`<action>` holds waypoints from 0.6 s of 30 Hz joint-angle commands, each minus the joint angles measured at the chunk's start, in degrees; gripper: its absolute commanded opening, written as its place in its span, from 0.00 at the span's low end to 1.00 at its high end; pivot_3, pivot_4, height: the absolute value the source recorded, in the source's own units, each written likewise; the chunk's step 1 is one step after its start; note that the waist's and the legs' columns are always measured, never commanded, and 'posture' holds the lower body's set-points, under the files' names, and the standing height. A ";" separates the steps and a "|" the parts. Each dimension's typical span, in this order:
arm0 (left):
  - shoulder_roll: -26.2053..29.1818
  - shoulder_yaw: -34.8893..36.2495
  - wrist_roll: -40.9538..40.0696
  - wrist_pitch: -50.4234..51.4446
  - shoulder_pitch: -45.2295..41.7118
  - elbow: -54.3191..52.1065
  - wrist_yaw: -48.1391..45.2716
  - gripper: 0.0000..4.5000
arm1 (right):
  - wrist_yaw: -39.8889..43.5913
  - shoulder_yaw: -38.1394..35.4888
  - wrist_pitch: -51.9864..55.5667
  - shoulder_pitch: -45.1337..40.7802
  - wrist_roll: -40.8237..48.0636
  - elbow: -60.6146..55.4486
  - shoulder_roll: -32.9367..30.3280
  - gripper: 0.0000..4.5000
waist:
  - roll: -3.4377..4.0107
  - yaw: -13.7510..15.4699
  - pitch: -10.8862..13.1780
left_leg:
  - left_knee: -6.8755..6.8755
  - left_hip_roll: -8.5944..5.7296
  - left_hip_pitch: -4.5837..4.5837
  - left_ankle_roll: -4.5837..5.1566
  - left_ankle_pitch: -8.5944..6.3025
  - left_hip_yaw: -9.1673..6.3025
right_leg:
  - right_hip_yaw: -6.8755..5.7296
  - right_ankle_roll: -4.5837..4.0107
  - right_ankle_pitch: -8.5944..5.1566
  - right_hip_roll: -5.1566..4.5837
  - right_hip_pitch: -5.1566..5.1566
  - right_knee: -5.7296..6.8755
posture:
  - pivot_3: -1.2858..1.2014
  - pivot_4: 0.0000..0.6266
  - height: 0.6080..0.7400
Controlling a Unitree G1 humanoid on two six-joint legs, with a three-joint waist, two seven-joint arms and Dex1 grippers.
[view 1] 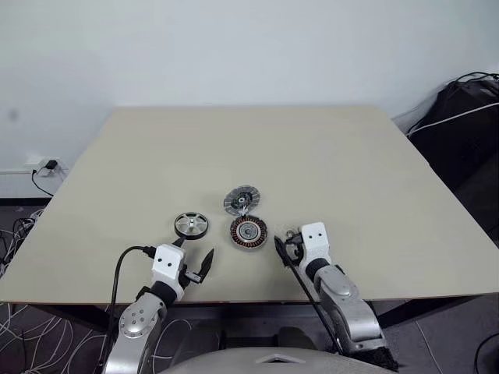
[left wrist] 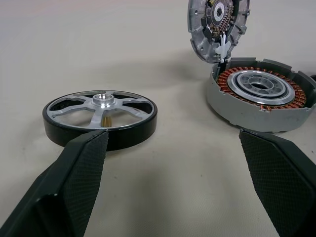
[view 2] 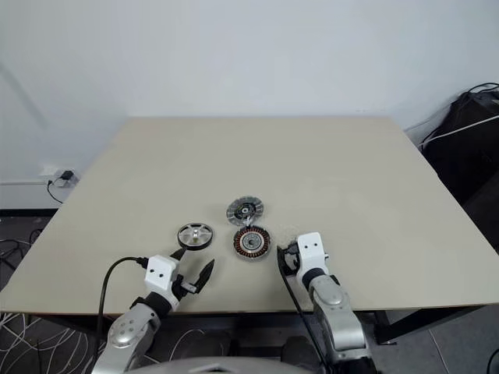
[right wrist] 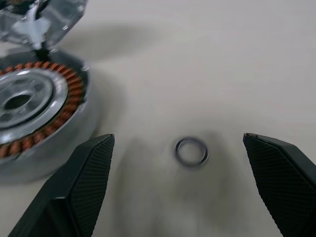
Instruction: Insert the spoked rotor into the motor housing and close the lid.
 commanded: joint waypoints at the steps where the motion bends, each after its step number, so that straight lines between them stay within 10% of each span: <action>1: -0.09 -0.20 0.04 -0.11 -0.26 -3.20 0.39 1.00 | -0.65 -1.32 -1.06 -3.18 -0.21 2.69 0.42 0.99 | 0.01 0.00 -0.01 | 0.00 0.00 0.00 0.00 0.00 0.00 | 0.00 0.00 0.00 0.00 0.00 0.00 | 0.52 0.00 1.00; 13: 0.05 -0.19 -0.01 0.38 0.37 -4.05 0.63 1.00 | 0.74 -0.89 -1.94 -5.34 0.35 8.96 1.90 0.99 | 0.10 -0.55 -0.11 | 0.00 0.00 0.04 0.00 0.01 0.00 | 0.01 -0.05 0.04 0.03 0.03 0.02 | 0.52 0.00 1.00; 18: 0.19 -0.09 -0.02 0.53 0.45 -4.22 0.60 1.00 | 0.88 -0.92 -1.85 -4.01 0.36 8.58 2.12 0.70 | 0.11 -0.95 -0.28 | 0.00 0.01 0.06 0.00 0.00 -0.01 | 0.01 -0.03 0.02 0.03 0.03 0.02 | 0.52 0.00 1.00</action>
